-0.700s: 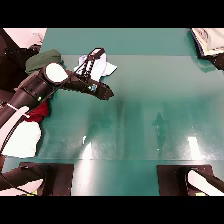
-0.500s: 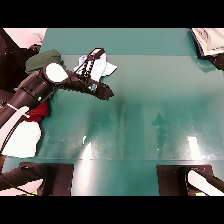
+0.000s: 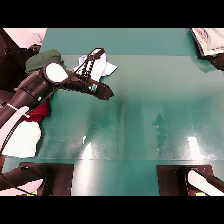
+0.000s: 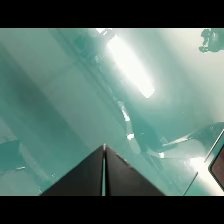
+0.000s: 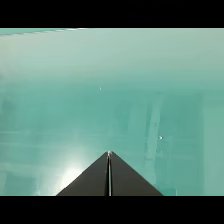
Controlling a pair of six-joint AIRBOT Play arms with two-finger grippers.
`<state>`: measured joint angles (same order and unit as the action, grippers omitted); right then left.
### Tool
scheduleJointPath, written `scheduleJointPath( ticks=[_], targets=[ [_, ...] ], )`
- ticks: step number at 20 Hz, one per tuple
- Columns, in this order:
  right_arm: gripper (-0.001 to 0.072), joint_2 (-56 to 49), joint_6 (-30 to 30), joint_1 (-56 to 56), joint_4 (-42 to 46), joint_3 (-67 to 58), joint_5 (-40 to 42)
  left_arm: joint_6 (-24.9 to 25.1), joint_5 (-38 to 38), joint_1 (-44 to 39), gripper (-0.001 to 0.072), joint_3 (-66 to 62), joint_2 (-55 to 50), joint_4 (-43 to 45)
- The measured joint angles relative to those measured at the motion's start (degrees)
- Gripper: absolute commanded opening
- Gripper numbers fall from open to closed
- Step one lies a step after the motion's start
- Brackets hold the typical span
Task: Fold the shirts.
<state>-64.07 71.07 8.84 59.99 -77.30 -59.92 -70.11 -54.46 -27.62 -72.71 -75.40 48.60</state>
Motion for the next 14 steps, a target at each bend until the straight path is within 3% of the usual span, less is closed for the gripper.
scheduleJointPath(
  ticks=[9,10,11,14],
  targets=[
    [0.0013,0.0,0.0,0.0,0.0,0.0,0.0,0.0,0.8,0.0,0.0025,0.0,0.0,-2.2],
    [0.0013,0.0,0.0,0.0,0.0,0.0,0.0,0.0,1.1,0.0,0.0268,0.0,0.0,-2.7],
    [0.0013,0.0,0.0,0.0,0.0,0.0,0.0,0.0,1.6,0.0,0.0634,0.0,0.0,-3.0],
    [0.0013,0.0,0.0,0.0,0.0,0.0,0.0,-0.8,5.7,0.2,0.0646,0.0,0.0,-1.0]
  ],
)
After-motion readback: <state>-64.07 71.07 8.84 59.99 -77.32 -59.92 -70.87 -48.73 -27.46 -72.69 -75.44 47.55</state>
